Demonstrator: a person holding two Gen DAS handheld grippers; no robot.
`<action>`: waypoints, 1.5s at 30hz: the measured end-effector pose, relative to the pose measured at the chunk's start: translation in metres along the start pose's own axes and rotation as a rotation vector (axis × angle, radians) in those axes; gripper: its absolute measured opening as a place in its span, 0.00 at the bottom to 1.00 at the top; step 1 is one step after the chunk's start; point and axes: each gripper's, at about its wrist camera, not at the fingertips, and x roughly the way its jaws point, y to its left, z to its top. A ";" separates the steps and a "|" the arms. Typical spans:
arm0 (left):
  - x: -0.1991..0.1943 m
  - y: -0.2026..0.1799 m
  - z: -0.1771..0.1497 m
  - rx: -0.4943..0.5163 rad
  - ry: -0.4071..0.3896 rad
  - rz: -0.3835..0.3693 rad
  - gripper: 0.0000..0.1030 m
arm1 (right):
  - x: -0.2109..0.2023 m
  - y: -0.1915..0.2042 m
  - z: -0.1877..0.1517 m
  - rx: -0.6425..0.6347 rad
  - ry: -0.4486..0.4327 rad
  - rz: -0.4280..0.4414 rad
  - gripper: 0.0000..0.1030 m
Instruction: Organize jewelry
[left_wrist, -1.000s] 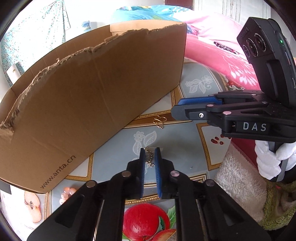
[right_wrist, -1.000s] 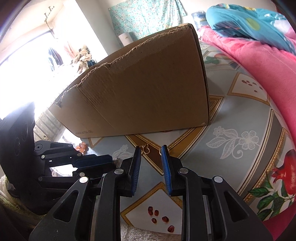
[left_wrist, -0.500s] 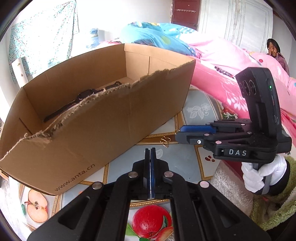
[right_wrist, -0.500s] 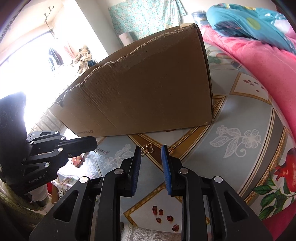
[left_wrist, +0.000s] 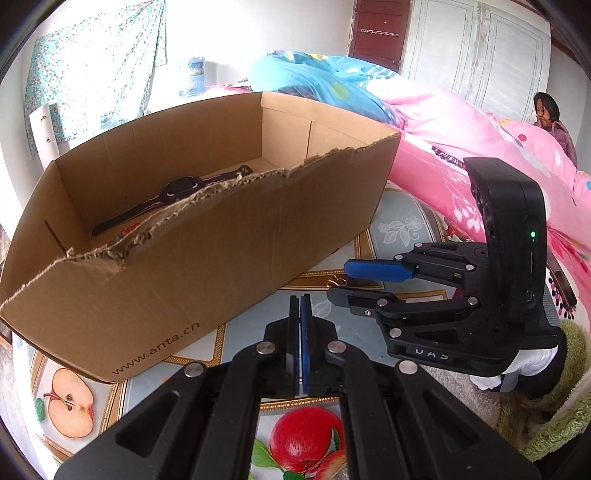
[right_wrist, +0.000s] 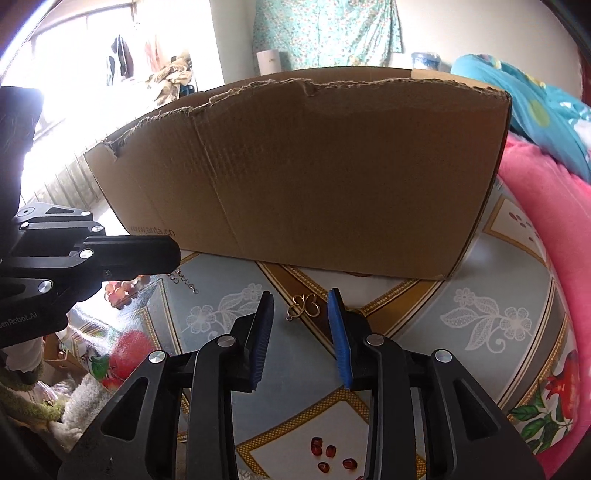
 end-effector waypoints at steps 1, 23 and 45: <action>0.001 0.000 0.000 -0.001 0.000 0.000 0.00 | 0.001 0.002 0.001 -0.020 0.003 -0.016 0.29; 0.004 0.016 -0.007 -0.020 -0.026 -0.030 0.00 | 0.012 -0.009 0.015 -0.001 0.035 -0.059 0.06; -0.016 0.011 -0.013 -0.016 -0.064 -0.024 0.00 | 0.032 -0.002 0.022 -0.051 0.076 -0.101 0.19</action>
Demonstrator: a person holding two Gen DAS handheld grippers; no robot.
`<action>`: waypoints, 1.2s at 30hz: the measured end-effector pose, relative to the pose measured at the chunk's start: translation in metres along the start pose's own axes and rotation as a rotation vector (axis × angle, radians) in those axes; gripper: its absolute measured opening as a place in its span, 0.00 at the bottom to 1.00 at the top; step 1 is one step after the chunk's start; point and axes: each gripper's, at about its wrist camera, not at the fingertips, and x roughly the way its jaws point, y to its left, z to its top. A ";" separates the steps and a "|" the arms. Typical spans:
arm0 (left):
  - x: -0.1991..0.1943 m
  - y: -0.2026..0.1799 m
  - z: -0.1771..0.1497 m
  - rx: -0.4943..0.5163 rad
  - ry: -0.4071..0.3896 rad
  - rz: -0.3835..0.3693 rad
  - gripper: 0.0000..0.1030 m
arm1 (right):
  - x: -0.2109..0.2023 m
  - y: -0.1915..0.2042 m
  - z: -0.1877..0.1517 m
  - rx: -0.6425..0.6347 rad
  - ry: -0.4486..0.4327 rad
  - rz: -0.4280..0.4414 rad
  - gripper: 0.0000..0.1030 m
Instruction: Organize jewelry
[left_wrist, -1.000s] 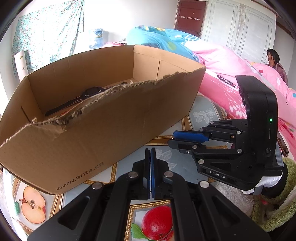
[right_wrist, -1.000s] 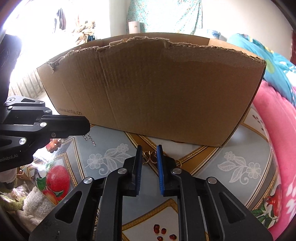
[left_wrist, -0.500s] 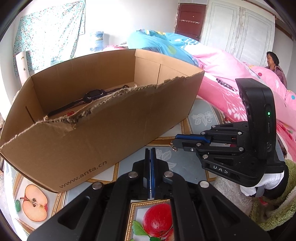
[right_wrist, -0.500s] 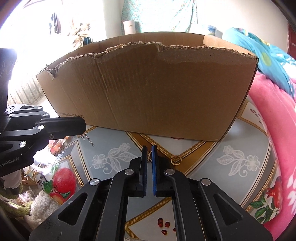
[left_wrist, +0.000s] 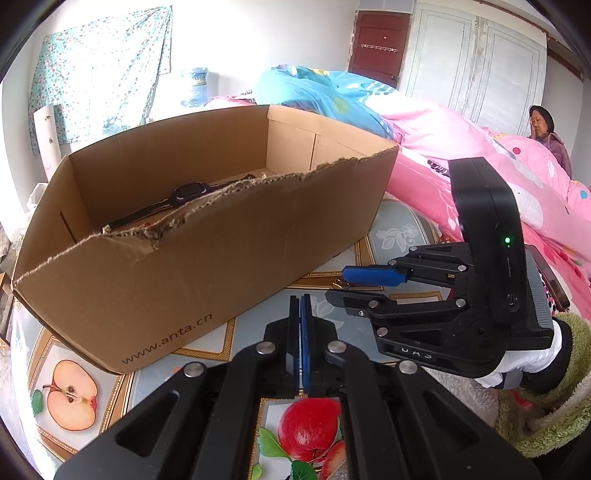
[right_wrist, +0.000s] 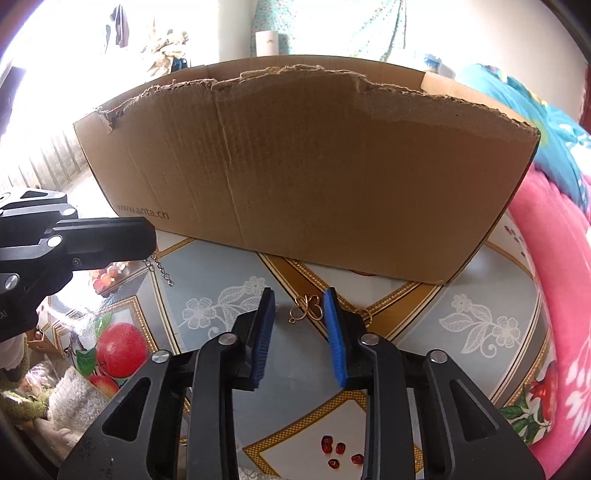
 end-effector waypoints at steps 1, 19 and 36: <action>0.000 0.000 0.000 -0.002 -0.002 -0.001 0.00 | 0.001 0.000 0.001 0.000 0.003 -0.011 0.13; -0.007 0.002 -0.001 0.002 -0.021 0.004 0.00 | -0.012 0.015 0.001 0.004 -0.010 -0.021 0.13; -0.082 -0.007 0.043 0.033 -0.217 -0.050 0.00 | -0.110 -0.004 0.021 0.059 -0.251 0.078 0.13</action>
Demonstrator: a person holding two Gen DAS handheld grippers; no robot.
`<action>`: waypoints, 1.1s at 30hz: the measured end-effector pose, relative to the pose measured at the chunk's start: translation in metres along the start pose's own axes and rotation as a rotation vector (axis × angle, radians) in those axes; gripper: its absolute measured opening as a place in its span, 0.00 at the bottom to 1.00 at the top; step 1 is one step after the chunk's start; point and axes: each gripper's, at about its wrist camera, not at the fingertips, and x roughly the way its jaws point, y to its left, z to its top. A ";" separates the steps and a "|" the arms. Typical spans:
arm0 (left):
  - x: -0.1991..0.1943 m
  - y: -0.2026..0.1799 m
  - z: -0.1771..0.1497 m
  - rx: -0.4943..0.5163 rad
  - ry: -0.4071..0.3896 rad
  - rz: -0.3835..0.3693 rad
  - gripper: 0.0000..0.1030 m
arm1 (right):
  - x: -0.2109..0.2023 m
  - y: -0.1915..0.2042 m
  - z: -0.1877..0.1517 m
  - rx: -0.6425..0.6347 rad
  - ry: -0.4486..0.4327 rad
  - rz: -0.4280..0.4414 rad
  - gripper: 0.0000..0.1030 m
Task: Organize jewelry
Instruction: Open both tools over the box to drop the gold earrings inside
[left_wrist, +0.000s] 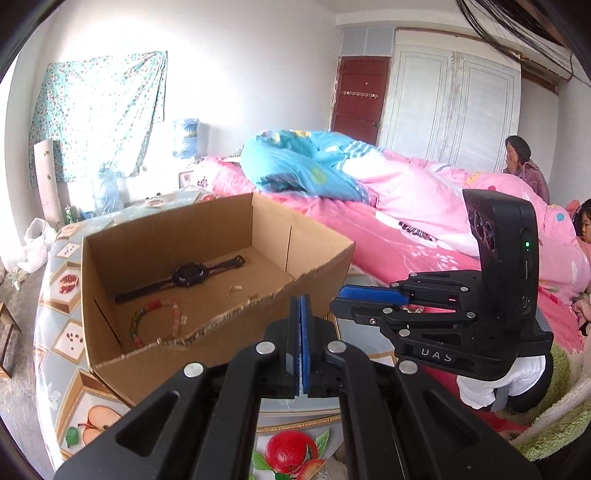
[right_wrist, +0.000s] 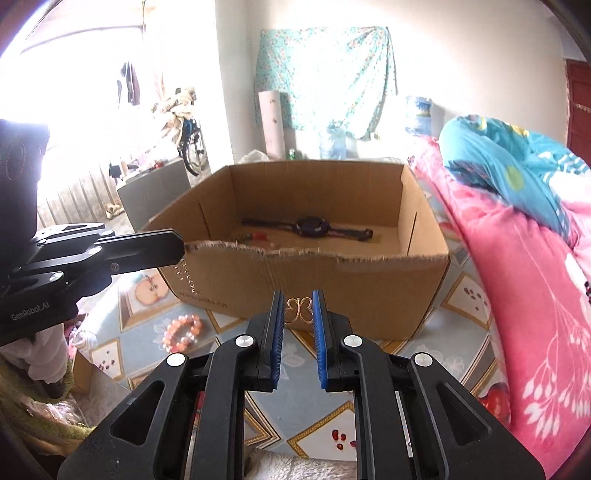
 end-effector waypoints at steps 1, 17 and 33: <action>-0.001 0.001 0.007 0.006 -0.014 0.001 0.00 | -0.004 0.000 0.008 -0.003 -0.019 0.009 0.13; 0.118 0.102 0.068 -0.202 0.340 0.039 0.00 | 0.109 -0.017 0.077 0.016 0.280 0.206 0.13; 0.142 0.119 0.069 -0.303 0.393 0.068 0.29 | 0.122 -0.023 0.086 0.079 0.337 0.230 0.17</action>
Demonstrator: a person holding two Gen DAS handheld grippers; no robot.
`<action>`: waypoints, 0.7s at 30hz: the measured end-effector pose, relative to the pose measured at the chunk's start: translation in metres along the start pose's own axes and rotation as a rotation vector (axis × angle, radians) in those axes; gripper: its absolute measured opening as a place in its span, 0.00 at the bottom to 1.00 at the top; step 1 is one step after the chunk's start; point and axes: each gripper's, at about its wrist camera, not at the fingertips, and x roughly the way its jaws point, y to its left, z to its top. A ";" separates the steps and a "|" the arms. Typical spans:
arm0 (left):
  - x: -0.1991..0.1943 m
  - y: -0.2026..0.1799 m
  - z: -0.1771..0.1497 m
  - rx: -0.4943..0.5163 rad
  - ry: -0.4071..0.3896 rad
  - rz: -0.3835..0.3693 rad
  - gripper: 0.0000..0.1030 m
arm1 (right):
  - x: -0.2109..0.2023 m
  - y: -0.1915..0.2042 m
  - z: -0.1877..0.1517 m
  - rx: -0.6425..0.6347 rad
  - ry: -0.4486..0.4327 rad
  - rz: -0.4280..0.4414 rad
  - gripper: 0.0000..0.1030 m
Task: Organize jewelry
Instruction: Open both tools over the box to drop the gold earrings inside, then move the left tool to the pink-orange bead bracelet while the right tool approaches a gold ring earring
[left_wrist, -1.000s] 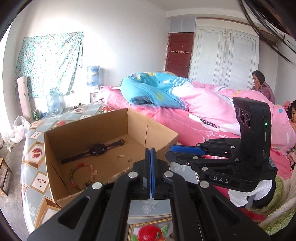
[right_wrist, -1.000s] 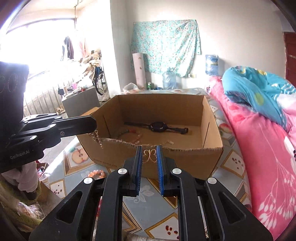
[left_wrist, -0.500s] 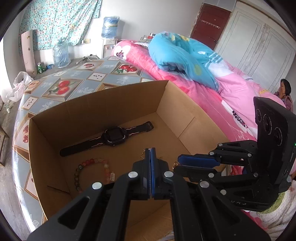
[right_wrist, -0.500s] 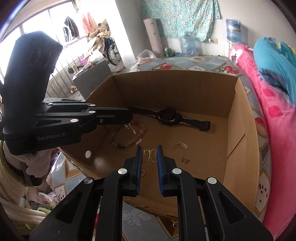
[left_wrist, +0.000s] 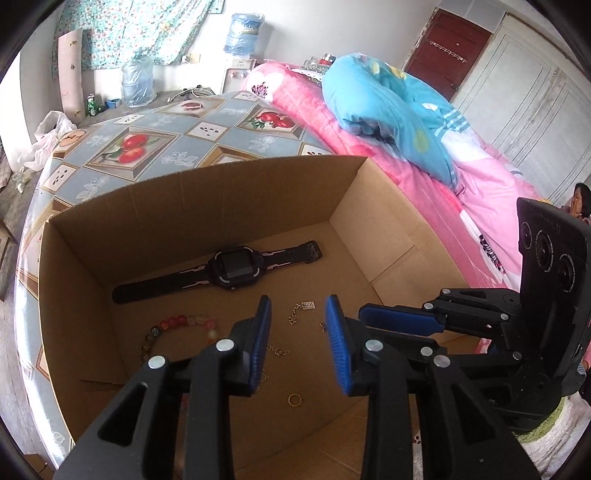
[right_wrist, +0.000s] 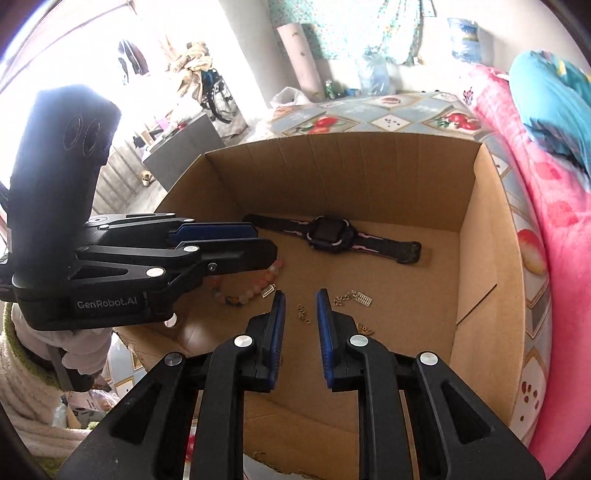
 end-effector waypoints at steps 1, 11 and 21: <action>-0.002 -0.001 0.000 0.002 -0.007 0.002 0.29 | -0.005 -0.001 -0.002 0.004 -0.010 0.001 0.18; -0.077 -0.018 -0.031 0.073 -0.240 0.011 0.29 | -0.070 0.020 -0.033 -0.011 -0.201 -0.016 0.18; -0.144 -0.022 -0.154 0.087 -0.352 -0.015 0.41 | -0.124 0.045 -0.116 0.017 -0.359 -0.011 0.23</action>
